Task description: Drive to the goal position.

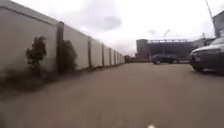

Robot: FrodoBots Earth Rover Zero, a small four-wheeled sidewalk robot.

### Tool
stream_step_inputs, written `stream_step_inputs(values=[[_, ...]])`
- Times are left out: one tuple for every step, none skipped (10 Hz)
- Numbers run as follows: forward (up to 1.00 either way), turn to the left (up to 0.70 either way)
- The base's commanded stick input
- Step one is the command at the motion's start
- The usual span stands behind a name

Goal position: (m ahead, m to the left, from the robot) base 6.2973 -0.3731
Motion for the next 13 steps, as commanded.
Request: stream_step_inputs(values=[[1.0, 0.0], [1.0, 0.0], [1.0, 0.0], [1.0, 0.0], [1.0, 0.0], [1.0, 0.0], [1.0, 0.0], [1.0, 0.0], [1.0, 0.0], [1.0, 0.0], [1.0, -0.27], [1.0, -0.27], [1.0, -0.27]])
